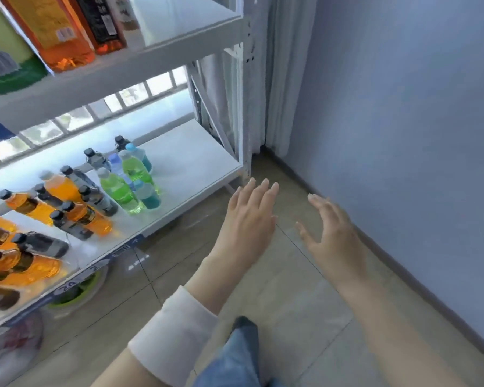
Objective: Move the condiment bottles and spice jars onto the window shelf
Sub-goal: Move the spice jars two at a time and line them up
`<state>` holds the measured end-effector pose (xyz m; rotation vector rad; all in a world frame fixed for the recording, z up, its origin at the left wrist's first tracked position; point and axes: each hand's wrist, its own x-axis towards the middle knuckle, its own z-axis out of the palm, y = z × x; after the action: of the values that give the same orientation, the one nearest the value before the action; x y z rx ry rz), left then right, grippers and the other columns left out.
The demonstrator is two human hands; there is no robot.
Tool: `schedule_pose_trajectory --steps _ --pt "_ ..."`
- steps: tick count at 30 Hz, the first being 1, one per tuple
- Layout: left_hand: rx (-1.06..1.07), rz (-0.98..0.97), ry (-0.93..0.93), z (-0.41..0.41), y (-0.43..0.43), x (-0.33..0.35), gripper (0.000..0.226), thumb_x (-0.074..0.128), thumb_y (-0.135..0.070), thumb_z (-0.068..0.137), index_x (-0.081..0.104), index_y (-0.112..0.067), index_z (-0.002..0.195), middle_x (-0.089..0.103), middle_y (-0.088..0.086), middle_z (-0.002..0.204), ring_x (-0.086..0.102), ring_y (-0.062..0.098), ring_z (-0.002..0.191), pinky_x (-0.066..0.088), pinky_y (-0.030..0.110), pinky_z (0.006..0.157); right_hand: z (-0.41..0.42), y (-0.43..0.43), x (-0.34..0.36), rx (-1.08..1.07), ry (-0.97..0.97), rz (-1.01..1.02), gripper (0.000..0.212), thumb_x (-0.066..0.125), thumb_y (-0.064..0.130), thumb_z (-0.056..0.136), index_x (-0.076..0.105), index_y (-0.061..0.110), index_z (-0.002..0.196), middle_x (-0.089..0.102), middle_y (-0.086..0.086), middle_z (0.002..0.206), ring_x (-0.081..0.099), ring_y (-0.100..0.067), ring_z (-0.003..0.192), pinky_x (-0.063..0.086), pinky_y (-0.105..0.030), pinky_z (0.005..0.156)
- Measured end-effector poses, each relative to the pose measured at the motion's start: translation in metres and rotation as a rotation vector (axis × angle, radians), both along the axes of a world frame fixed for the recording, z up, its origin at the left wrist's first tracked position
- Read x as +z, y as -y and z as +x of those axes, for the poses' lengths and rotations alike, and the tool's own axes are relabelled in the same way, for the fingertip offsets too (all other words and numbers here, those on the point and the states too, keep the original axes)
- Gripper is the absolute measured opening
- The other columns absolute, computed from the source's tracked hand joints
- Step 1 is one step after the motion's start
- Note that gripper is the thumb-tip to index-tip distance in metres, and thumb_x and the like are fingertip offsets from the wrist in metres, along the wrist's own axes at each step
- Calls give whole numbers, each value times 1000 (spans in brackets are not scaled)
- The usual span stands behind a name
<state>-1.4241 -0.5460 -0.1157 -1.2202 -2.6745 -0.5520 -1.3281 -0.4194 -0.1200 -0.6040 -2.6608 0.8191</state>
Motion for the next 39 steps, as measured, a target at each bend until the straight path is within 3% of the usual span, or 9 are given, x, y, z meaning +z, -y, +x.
schedule_pose_trajectory --steps 5,15,22,31,33,36,39 --pt "-253 -59 -20 102 -44 -17 64 76 -8 67 52 -1 126 58 17 126 51 38 120 39 51 98 125 -17 -24 -198 6 47 55 65 24 85 47 8 134 49 -13 138 35 -31 136 19 -34 110" --pt "-772 -124 -30 356 -116 -25 59 72 -12 75 49 -2 128 53 18 131 44 39 126 32 49 104 418 -23 -36 -724 34 83 45 66 16 84 53 -3 123 55 -23 125 50 -42 120 39 -53 99" --pt "-1101 -72 -108 490 -170 -14 60 74 -12 72 51 -2 126 55 17 129 46 38 125 36 48 103 555 -29 -29 -1008 -6 94 46 64 17 85 51 2 126 53 -17 131 43 -36 128 40 -51 102" --pt "-1300 88 -123 627 -276 6 55 66 -11 74 51 -3 126 56 15 129 48 36 124 37 46 102 686 -108 -3 -1220 -10 212 46 69 15 82 54 3 123 55 -18 129 43 -37 127 39 -49 102" --pt "-1339 118 -112 654 -299 15 50 59 -15 78 51 -3 125 57 15 127 49 36 123 37 46 102 715 -128 4 -1242 -14 241 43 63 22 85 55 3 123 55 -19 127 44 -37 127 40 -48 102" --pt "-1392 155 -97 693 -332 27 53 65 -12 75 51 -2 126 58 16 125 50 38 121 38 48 101 756 -153 18 -1268 -33 282 49 47 36 87 55 3 122 56 -17 128 43 -35 129 40 -45 103" --pt "-1426 173 -122 733 -359 35 48 57 -15 78 52 -3 124 59 15 124 51 37 120 43 49 98 795 -174 28 -1357 -88 275 46 49 32 87 54 6 126 53 -14 131 39 -30 131 36 -39 105"
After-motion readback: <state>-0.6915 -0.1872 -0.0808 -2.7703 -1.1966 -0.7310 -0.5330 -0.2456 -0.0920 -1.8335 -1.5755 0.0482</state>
